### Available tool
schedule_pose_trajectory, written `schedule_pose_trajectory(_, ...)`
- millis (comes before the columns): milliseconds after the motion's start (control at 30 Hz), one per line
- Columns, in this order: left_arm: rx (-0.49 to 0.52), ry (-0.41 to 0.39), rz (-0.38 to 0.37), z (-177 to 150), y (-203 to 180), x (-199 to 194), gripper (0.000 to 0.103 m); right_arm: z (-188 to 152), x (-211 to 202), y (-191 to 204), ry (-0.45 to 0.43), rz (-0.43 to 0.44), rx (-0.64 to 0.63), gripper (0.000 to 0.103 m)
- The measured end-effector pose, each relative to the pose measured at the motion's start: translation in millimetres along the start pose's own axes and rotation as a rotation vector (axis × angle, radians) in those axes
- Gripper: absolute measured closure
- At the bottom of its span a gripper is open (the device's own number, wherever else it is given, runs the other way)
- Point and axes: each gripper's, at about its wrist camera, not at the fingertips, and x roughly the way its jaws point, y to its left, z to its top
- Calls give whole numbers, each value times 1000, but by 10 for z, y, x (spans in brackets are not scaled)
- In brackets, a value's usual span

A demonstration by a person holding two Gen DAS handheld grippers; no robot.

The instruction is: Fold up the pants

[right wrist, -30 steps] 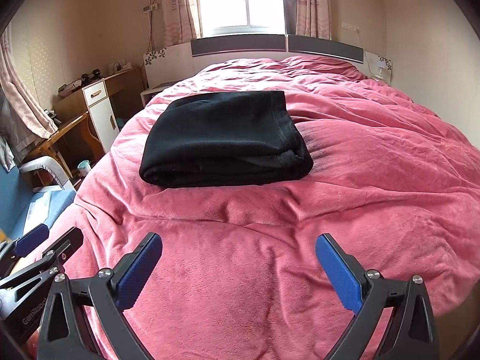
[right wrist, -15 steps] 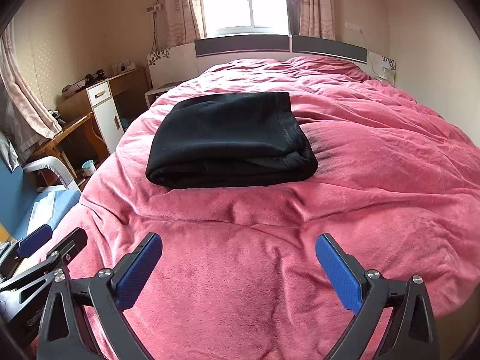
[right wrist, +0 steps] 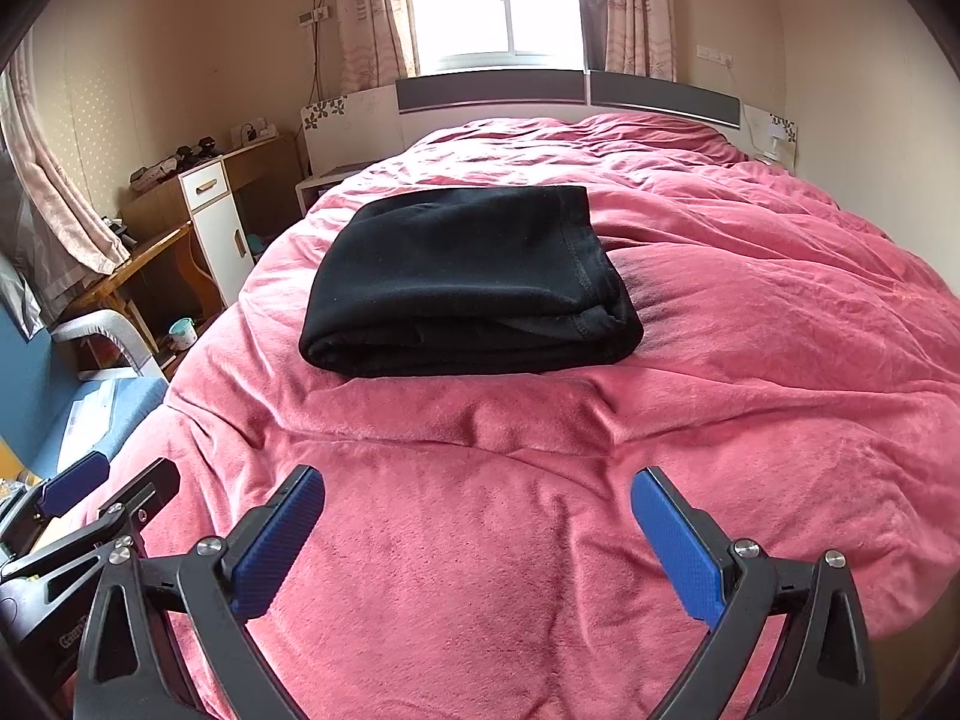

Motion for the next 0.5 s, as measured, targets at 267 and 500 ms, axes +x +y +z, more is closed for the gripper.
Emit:
schedule_pose_trajectory(267, -4, 18, -8, -2, 7, 24, 34, -5, 13, 7, 5, 3, 2, 0)
schedule_pose_trajectory(500, -13, 32, -5, -12, 22, 63, 34, -22, 31, 0, 11, 2, 2, 0)
